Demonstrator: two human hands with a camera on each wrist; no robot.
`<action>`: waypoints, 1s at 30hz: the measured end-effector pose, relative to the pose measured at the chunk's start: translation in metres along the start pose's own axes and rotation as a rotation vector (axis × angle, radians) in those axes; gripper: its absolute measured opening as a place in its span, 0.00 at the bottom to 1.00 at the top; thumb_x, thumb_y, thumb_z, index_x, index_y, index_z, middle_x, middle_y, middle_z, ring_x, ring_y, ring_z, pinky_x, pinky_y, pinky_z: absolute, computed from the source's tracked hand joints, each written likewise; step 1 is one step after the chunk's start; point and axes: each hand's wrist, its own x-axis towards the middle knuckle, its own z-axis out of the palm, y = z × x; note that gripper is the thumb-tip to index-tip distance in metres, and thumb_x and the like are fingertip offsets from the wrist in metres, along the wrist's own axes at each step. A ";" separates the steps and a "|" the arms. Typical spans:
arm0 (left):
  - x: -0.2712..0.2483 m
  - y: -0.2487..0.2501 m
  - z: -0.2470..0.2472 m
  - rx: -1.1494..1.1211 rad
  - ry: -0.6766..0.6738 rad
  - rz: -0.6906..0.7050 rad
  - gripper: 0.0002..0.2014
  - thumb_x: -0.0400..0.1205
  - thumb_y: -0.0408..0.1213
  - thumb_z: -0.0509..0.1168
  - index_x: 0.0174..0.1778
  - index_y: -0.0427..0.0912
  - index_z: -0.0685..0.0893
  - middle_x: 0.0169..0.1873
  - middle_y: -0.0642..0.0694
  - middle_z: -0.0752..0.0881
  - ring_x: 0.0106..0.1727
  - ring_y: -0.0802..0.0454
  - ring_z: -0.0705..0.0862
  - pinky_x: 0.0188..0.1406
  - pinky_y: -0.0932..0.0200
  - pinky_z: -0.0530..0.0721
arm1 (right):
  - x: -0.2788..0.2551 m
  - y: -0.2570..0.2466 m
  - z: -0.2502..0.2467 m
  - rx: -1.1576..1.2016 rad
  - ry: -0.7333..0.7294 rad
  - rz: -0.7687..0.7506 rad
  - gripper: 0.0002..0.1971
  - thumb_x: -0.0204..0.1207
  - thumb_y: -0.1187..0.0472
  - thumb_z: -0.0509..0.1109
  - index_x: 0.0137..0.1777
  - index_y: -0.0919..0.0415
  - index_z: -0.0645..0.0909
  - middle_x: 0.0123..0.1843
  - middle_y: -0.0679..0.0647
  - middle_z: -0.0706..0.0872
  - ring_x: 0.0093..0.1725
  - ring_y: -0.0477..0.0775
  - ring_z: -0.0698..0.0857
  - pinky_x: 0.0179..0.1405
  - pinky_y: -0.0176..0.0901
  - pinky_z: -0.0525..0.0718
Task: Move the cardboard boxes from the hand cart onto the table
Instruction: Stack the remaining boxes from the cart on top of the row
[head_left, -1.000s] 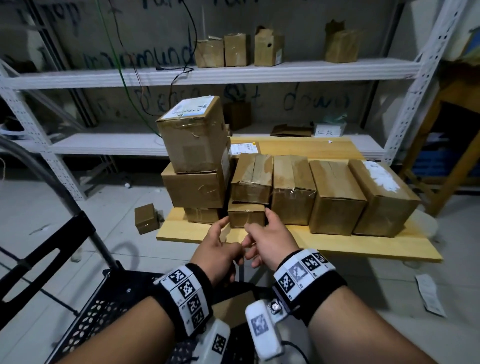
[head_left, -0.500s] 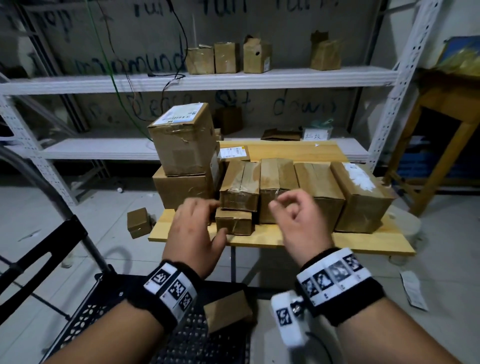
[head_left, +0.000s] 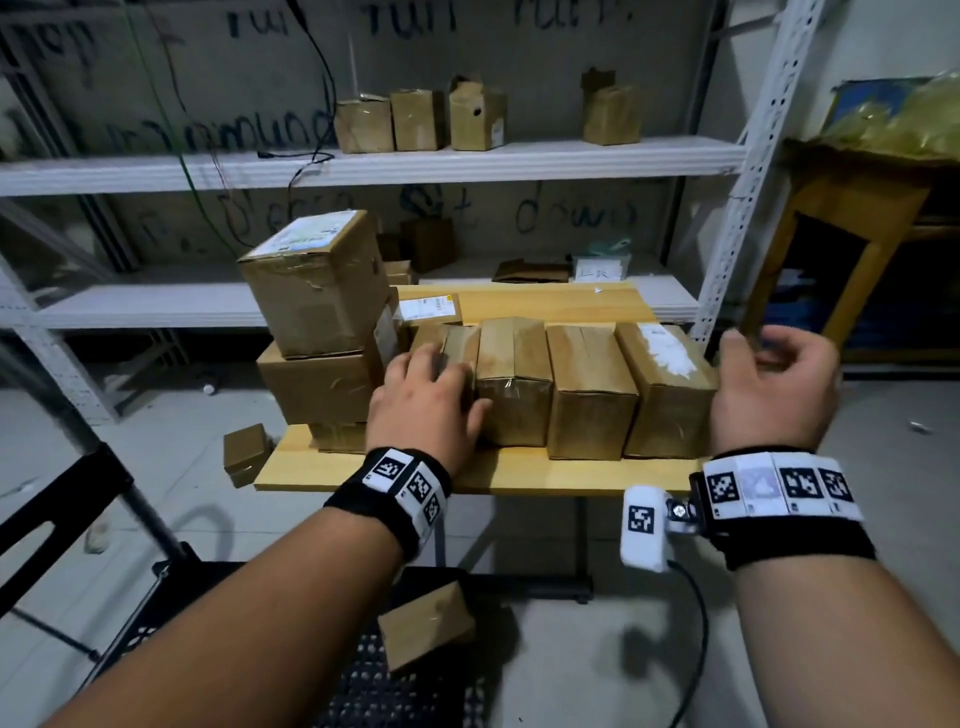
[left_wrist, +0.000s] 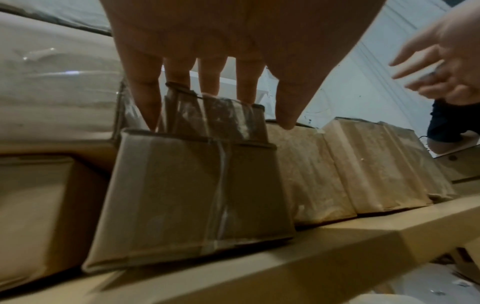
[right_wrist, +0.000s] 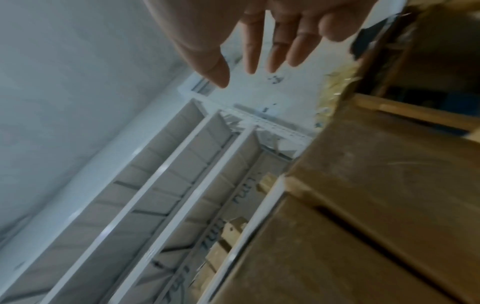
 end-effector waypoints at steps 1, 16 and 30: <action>0.000 0.000 0.000 -0.002 -0.001 -0.004 0.26 0.85 0.61 0.65 0.79 0.59 0.78 0.86 0.47 0.69 0.86 0.39 0.65 0.81 0.35 0.72 | 0.005 0.009 0.000 -0.027 0.011 0.060 0.25 0.69 0.39 0.73 0.62 0.51 0.83 0.61 0.57 0.88 0.59 0.58 0.86 0.61 0.48 0.84; -0.031 -0.017 0.009 0.033 0.025 0.063 0.42 0.79 0.32 0.76 0.88 0.52 0.65 0.88 0.43 0.67 0.90 0.41 0.59 0.84 0.41 0.74 | -0.006 0.043 0.016 -0.104 -0.384 0.344 0.36 0.79 0.33 0.71 0.78 0.58 0.78 0.74 0.57 0.85 0.73 0.64 0.83 0.70 0.51 0.76; 0.006 -0.005 0.013 0.142 0.084 0.133 0.30 0.82 0.31 0.67 0.82 0.49 0.72 0.83 0.42 0.74 0.83 0.39 0.72 0.79 0.43 0.74 | -0.001 0.044 0.024 -0.156 -0.334 0.334 0.36 0.82 0.35 0.68 0.80 0.60 0.75 0.77 0.60 0.83 0.75 0.64 0.81 0.71 0.50 0.76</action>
